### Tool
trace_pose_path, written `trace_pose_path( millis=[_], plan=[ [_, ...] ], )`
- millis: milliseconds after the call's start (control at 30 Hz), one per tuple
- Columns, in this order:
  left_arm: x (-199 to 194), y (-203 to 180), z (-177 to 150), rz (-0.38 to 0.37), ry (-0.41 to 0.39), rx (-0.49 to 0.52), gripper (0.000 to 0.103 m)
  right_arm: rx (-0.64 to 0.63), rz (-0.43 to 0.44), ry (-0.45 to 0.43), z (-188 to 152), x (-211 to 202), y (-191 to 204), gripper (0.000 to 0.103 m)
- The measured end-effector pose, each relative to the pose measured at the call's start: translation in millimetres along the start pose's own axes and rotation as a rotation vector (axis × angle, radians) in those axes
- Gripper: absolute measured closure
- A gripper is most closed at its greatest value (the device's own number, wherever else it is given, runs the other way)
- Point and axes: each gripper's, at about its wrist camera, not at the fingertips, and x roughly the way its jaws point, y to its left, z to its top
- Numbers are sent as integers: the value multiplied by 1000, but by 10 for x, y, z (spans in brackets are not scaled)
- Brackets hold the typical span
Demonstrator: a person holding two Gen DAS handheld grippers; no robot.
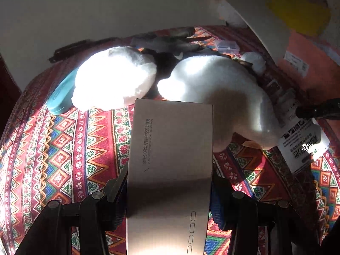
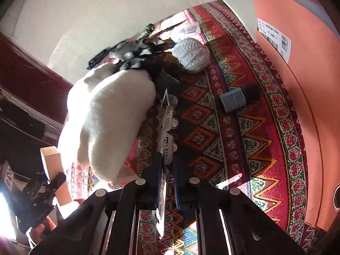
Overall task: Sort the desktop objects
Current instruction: 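Grasp the beige flat box with the left tool while the right tool grasps the printed card package, then lift and carry the beige box and card package with both tools toward the orange box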
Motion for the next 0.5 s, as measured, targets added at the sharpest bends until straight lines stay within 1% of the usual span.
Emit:
trace_pose_path(
  millis=[33,133,200,267,300,333,367,400,433,467,500],
  plan=[
    [-12,4,-1,0,-2,-3,49,-6,11,-10,-6,-40,29,102],
    [-35,18,-8,-4,-6,-11,49,-49,9,-8,-36,-64,135,102],
    [-21,22,-14,-5,-1,-13,49,-89,-8,11,-65,12,223,99],
    [-7,27,-20,-7,3,-14,49,-66,-41,2,-101,59,189,88],
    [0,30,-23,-7,5,-15,49,-62,-66,7,-105,105,162,65],
    [7,32,-27,-8,8,-15,49,-51,-92,41,-113,185,103,45],
    [14,34,-30,-8,10,-16,49,-31,-95,79,-130,290,54,45],
    [20,37,-33,-9,12,-17,49,-10,-92,117,-149,401,11,51],
    [27,39,-36,-10,14,-17,49,-5,-67,145,-163,500,5,55],
    [34,42,-39,-10,16,-18,49,-19,-50,149,-159,542,45,58],
    [41,44,-42,-11,18,-19,49,-38,-38,146,-151,567,95,72]
  ],
)
